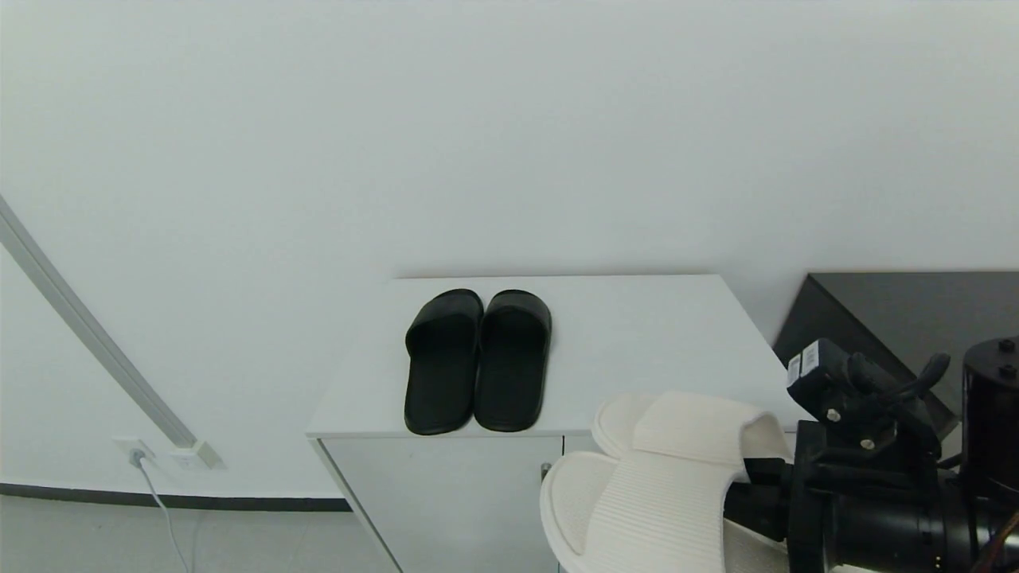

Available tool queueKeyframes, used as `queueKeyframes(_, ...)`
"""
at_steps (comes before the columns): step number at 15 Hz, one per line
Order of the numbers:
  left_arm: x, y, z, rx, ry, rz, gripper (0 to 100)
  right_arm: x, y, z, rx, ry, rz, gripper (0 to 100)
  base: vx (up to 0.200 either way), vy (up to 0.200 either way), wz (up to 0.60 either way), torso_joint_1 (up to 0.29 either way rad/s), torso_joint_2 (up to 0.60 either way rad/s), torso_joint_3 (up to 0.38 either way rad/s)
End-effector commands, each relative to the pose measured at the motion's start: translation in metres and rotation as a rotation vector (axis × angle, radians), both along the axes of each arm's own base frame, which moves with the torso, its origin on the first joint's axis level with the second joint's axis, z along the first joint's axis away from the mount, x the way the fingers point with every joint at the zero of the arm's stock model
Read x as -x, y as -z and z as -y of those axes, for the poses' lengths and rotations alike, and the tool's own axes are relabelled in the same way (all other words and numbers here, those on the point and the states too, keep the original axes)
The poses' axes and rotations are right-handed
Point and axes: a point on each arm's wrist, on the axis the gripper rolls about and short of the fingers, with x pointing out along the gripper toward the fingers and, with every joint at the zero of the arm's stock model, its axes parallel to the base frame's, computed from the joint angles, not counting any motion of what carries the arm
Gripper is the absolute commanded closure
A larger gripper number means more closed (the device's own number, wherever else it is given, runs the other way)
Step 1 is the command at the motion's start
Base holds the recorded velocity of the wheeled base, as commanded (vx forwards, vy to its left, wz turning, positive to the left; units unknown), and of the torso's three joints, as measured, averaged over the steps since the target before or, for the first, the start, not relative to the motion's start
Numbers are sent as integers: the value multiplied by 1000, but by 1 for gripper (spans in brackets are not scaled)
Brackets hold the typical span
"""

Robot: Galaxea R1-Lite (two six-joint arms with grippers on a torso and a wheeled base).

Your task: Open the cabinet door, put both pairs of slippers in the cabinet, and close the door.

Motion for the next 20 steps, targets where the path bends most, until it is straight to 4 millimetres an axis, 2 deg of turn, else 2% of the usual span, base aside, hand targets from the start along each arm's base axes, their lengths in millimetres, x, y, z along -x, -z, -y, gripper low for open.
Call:
queueKeyframes(1,0,0,0,1,-1,-1,100,4,0,3,-5,-12,4,100,-200,0,0,17,2,2)
queueKeyframes(6,0,0,0,-1,-1,-1,100,5,3,5,5,-23,-2,100,-200,0,0,0,0,5)
queueKeyframes(20,0,0,0,4,-3,-1,100,6,14,5,36,-28,-33,100,0,0,0,0,0,0)
